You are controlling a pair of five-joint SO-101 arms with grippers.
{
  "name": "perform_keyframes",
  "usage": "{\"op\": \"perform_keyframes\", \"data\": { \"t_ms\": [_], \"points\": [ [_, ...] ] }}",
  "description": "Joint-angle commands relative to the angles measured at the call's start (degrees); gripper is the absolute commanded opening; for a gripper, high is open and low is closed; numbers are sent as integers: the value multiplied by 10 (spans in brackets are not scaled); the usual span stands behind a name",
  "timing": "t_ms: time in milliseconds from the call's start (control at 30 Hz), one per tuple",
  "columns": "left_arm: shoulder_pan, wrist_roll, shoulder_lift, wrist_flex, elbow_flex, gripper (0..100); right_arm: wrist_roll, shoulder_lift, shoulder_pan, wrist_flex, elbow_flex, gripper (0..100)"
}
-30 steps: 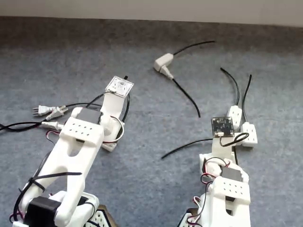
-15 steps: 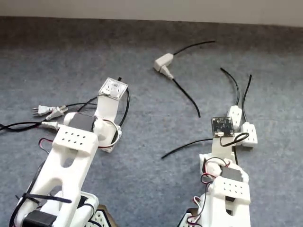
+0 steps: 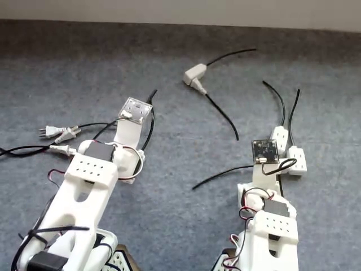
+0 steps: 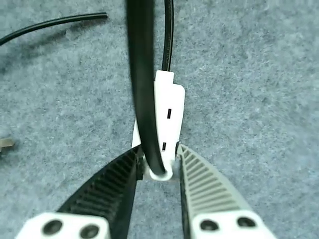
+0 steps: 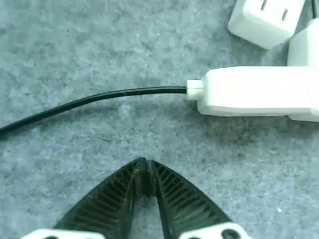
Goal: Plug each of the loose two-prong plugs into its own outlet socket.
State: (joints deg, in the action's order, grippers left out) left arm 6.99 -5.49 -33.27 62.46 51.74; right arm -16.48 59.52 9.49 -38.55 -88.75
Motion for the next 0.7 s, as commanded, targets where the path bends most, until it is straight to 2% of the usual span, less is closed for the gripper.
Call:
{"op": "perform_keyframes", "data": {
  "t_ms": [0, 233, 433, 667],
  "points": [
    [-5, 0, -31, 26, -36, 5, 4, -3, -7, 15, 0, 7],
    [-5, -18, -35, 24, -22, 5, 4, -3, -7, 15, 0, 7],
    [-4, -18, -37, -70, 36, 5, 4, -3, -7, 15, 0, 7],
    [-5, -18, -39, -84, 40, 5, 4, -3, -7, 15, 0, 7]
  ]
}}
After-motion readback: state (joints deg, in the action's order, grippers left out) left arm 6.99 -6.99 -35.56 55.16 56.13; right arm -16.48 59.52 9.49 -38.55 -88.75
